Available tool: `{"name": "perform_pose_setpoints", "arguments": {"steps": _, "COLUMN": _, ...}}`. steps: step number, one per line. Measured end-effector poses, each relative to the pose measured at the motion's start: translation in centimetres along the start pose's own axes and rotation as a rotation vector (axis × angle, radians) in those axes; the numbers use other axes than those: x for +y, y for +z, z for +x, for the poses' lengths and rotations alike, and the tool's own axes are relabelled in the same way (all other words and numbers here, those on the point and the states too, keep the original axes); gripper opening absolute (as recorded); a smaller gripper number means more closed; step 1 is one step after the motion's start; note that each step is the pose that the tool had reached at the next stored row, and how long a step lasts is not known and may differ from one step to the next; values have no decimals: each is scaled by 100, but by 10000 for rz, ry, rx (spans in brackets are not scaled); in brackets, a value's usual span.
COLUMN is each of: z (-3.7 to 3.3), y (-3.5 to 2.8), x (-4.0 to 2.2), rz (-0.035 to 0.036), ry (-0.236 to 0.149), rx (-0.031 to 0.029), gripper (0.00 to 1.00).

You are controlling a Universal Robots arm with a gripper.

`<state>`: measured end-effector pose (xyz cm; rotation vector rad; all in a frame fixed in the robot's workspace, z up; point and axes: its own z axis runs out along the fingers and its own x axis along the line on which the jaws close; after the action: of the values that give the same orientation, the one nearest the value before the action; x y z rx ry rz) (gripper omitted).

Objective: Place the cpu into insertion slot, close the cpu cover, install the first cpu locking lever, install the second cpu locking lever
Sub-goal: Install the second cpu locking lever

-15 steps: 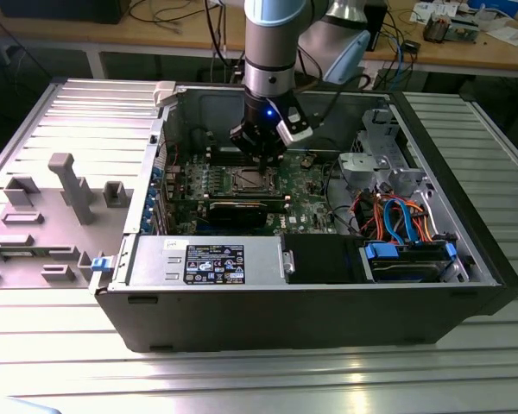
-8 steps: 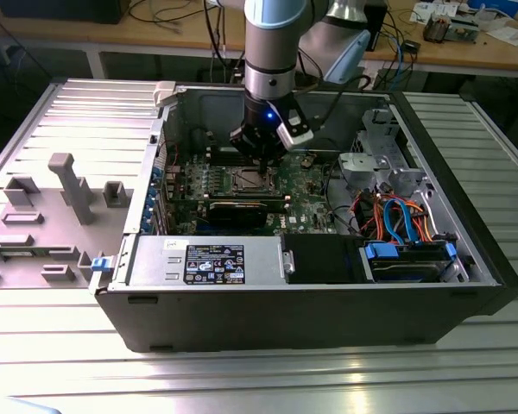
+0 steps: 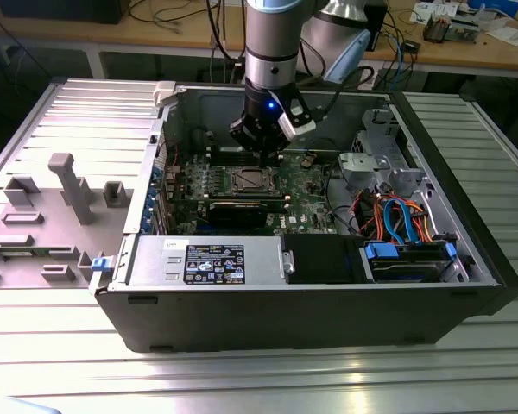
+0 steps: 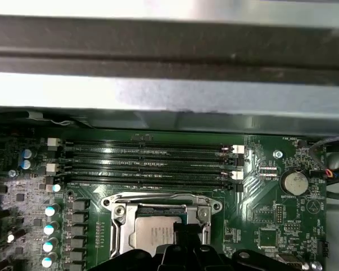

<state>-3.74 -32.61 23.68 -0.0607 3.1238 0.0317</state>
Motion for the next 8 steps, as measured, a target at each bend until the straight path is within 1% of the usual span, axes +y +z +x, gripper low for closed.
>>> {"name": "perform_pose_setpoints", "arguments": {"steps": 1, "z": -4, "y": -29, "x": 0, "rz": 0, "ry": 2, "rx": 84, "gripper": 11}}
{"name": "perform_pose_setpoints", "arguments": {"steps": 2, "z": -3, "y": -30, "x": -2, "rz": -4, "ry": 4, "rx": 95, "gripper": 11}}
{"name": "perform_pose_setpoints", "arguments": {"steps": 4, "z": -3, "y": -28, "x": -17, "rz": -2, "ry": 2, "rx": 100, "gripper": 11}}
{"name": "perform_pose_setpoints", "arguments": {"steps": 6, "z": -2, "y": -24, "x": -50, "rz": 1, "ry": 3, "rx": 108, "gripper": 11}}
{"name": "perform_pose_setpoints", "arguments": {"steps": 8, "z": -1, "y": -22, "x": -67, "rz": 7, "ry": 2, "rx": 109, "gripper": 11}}
